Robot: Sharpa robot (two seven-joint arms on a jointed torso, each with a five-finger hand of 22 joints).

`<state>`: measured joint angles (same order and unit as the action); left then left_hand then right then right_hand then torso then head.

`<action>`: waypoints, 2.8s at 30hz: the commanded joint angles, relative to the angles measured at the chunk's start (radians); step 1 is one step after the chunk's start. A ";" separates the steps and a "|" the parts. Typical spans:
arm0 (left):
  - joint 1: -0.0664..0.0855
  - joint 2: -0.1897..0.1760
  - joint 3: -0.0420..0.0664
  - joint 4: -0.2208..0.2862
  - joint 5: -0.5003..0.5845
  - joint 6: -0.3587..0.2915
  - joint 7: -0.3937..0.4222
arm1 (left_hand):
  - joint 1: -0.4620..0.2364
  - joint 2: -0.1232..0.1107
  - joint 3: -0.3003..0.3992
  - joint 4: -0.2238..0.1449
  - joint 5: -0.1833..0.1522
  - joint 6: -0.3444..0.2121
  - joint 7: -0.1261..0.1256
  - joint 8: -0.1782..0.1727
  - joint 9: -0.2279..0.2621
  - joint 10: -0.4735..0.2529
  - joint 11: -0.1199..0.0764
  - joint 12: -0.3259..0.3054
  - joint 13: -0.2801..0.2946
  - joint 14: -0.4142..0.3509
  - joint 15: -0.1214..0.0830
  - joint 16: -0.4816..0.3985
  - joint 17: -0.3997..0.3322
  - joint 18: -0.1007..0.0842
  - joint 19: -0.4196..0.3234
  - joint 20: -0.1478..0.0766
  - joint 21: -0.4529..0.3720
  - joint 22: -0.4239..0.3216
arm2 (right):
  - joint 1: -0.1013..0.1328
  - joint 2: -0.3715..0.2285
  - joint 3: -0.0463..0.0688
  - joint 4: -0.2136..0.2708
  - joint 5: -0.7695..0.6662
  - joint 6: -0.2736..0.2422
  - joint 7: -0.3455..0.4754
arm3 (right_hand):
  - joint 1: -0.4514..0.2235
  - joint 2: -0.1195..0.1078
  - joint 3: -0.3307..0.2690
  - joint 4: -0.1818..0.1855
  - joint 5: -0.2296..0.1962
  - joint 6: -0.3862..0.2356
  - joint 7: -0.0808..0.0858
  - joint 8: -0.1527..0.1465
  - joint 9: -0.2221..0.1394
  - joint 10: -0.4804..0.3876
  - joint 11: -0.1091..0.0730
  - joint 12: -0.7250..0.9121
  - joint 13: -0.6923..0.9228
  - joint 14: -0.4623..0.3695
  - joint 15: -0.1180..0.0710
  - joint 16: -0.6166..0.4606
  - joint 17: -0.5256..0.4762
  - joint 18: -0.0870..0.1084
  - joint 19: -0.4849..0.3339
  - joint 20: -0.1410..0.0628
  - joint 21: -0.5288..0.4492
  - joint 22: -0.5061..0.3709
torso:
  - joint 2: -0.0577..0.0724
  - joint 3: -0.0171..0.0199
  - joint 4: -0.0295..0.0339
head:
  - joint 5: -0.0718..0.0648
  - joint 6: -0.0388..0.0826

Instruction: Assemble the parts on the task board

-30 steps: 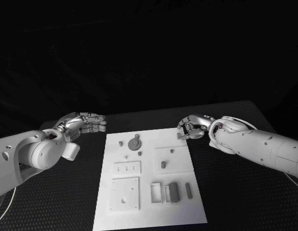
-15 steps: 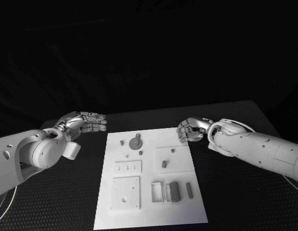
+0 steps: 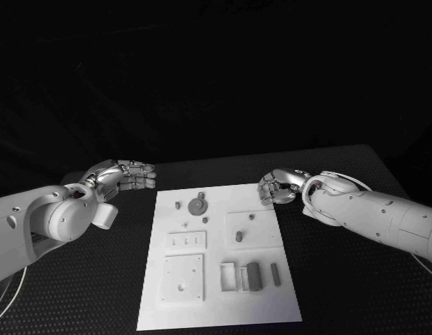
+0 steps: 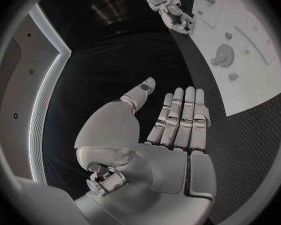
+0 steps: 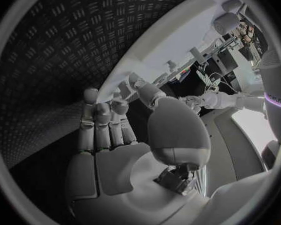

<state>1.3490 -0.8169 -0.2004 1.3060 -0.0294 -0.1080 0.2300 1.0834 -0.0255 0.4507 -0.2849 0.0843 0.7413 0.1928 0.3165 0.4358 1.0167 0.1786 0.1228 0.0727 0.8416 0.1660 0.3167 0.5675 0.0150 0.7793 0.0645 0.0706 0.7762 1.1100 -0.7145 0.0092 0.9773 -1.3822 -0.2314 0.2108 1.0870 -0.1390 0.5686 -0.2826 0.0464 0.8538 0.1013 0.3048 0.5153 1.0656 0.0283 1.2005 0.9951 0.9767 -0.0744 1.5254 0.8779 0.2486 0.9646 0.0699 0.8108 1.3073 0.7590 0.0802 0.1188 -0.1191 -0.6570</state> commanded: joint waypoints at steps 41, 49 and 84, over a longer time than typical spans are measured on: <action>0.001 0.002 0.000 -0.005 -0.003 0.018 0.007 | -0.003 0.004 -0.004 -0.002 -0.005 0.000 0.026 -0.002 -0.001 -0.001 0.003 -0.008 -0.001 0.010 0.000 -0.007 0.003 0.001 -0.003 0.001 -0.002 -0.002 | -0.005 0.010 -0.001 0.002 -0.006 -0.054 -0.007 | -0.017 0.092 -0.001 0.003 0.003 0.131 0.006 0.032 0.026 0.020 -0.031 0.013 -0.003 0.015 -0.024 0.018 -0.008 0.013 0.014 -0.006 0.017 0.020 | 0.000 -0.0003 0.0245 | -0.007 -0.013; 0.001 -0.004 0.001 -0.005 -0.074 0.026 -0.009 | -0.021 0.019 -0.009 0.001 -0.005 0.068 -0.001 0.030 0.007 0.084 -0.034 0.031 0.019 0.075 -0.026 0.022 0.028 0.012 0.056 -0.020 0.021 0.010 | -0.005 0.004 0.000 0.062 -0.014 -0.109 -0.081 | -0.015 0.091 -0.001 -0.001 0.003 0.132 0.004 0.031 0.027 0.023 -0.033 0.013 -0.003 0.017 -0.027 0.020 -0.009 0.013 0.017 -0.008 0.019 0.020 | -0.001 0.0005 0.0250 | -0.005 -0.009; 0.047 0.107 -0.006 0.075 -0.378 -0.013 -0.482 | -0.355 -0.062 -0.147 0.113 -0.035 0.224 -0.069 0.063 0.002 0.286 -0.139 0.137 0.130 0.261 -0.138 0.156 0.192 0.028 0.239 -0.117 0.083 0.061 | 0.038 0.099 -0.004 0.354 -0.134 -0.111 -0.322 | -0.016 0.104 -0.001 -0.005 0.003 0.111 0.010 0.013 0.025 0.024 -0.028 0.008 -0.006 0.023 -0.027 0.019 -0.014 0.013 0.022 -0.012 0.021 0.018 | -0.022 -0.0186 0.0080 | 0.068 0.002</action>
<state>1.3938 -0.7156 -0.2068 1.3737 -0.3196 -0.1310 -0.1663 0.7332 -0.0888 0.3020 -0.1749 0.0530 0.9589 0.1230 0.3768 0.4369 1.2942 0.0404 0.2551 0.1975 1.0962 0.0298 0.4659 0.7550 0.0386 1.0102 -0.0518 0.1502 0.8347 1.1482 -0.6190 0.0056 1.3223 -1.4937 -0.3480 -0.0834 1.0702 -0.0327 0.5658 -0.2858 0.0454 0.9514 0.0939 0.3161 0.5381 1.0850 -0.0052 1.2082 0.9895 0.9966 -0.0941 1.5409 0.8649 0.2484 0.9830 0.0591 0.8267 1.3077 0.7368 0.0617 0.1288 -0.0526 -0.6544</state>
